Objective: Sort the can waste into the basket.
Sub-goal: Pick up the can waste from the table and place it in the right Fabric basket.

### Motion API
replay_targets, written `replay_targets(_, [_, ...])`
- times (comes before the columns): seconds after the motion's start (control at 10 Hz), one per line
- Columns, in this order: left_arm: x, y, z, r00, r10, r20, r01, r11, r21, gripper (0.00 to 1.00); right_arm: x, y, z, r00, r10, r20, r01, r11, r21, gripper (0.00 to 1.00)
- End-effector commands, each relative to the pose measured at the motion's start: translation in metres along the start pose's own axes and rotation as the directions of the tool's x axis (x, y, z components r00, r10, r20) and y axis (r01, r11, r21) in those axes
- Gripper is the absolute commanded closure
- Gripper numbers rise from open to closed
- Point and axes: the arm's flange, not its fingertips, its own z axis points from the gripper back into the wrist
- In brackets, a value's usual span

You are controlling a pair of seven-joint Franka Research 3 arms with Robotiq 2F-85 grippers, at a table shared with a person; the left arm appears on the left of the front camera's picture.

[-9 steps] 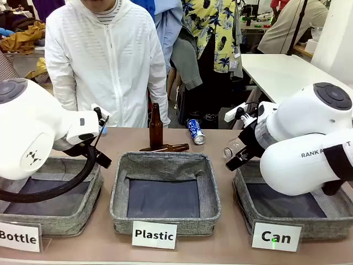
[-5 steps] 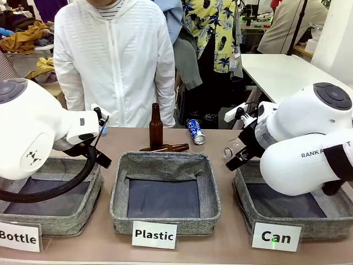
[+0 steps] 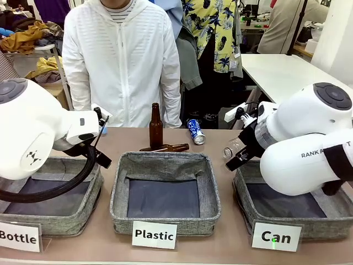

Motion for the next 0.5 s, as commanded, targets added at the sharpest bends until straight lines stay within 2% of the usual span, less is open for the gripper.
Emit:
replay_targets(0.0, [0.0, 0.0, 0.0, 1.0, 0.0, 0.0, 0.0, 1.0, 0.0, 0.0, 0.0, -0.0001, 0.0001, 1.0, -0.001, 0.0, 0.001, 1.0, 0.0, 0.0])
replay_targets(0.4, [0.0, 0.0, 0.0, 1.0, 0.0, 0.0, 0.0, 1.0, 0.0, 0.0, 0.0, -0.0001, 0.0001, 1.0, -0.001, 0.0, 0.001, 1.0, 0.0, 0.0])
